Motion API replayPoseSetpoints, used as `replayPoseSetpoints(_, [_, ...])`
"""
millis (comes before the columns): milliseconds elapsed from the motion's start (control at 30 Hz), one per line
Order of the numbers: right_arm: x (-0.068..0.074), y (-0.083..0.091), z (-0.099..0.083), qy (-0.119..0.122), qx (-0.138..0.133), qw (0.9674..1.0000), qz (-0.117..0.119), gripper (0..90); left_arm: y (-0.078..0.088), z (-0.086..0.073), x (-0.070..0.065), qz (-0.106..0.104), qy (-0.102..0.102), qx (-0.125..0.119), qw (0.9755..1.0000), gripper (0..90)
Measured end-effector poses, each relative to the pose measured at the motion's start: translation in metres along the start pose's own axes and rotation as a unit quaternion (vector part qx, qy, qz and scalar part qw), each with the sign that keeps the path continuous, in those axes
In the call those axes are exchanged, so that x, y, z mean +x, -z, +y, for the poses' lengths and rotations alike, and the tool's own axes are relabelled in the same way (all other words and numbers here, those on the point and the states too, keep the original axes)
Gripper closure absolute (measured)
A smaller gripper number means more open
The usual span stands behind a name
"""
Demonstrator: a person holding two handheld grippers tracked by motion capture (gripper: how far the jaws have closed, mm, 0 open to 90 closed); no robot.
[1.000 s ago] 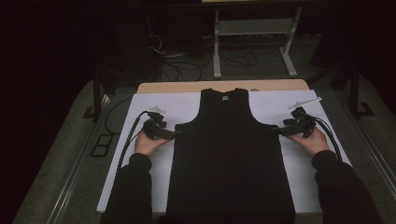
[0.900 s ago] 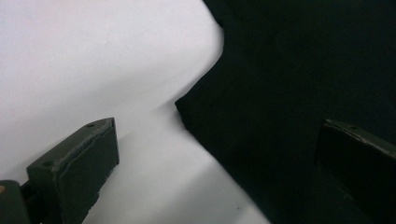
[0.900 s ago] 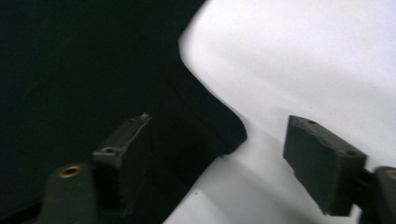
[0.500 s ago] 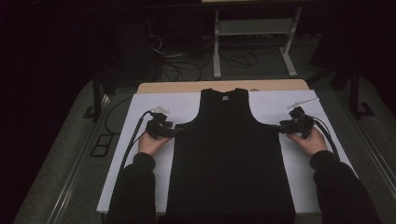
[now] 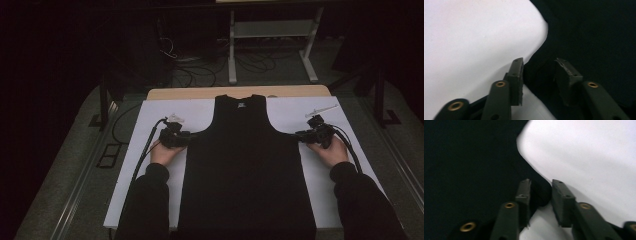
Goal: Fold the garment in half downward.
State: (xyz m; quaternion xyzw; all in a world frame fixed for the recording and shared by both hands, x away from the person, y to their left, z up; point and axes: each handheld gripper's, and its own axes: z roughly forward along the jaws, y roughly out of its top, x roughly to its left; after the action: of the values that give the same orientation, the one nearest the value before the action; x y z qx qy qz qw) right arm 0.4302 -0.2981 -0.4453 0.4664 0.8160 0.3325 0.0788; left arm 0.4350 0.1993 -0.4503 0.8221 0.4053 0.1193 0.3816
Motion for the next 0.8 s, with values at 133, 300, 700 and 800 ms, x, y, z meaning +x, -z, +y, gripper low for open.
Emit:
replayPoseSetpoints(133, [0.001,-0.001,0.000,0.000,0.001,1.0000,0.004,76.9,0.001,0.000,0.001,0.004,0.006,0.007,0.9999,75.9])
replayPoseSetpoints(300, [0.002,-0.001,0.000,-0.016,0.002,0.9999,0.005,80.7,0.002,0.000,0.005,-0.014,0.027,0.006,0.9995,85.8])
replayPoseSetpoints(700, [0.002,0.001,0.000,-0.031,-0.003,0.9995,0.011,82.6,0.010,-0.002,0.011,-0.024,0.071,-0.015,0.9971,86.5])
replayPoseSetpoints(800, [0.002,0.006,0.001,-0.038,-0.012,0.9989,0.024,83.0,0.013,-0.001,0.010,-0.024,0.067,-0.017,0.9973,86.4])
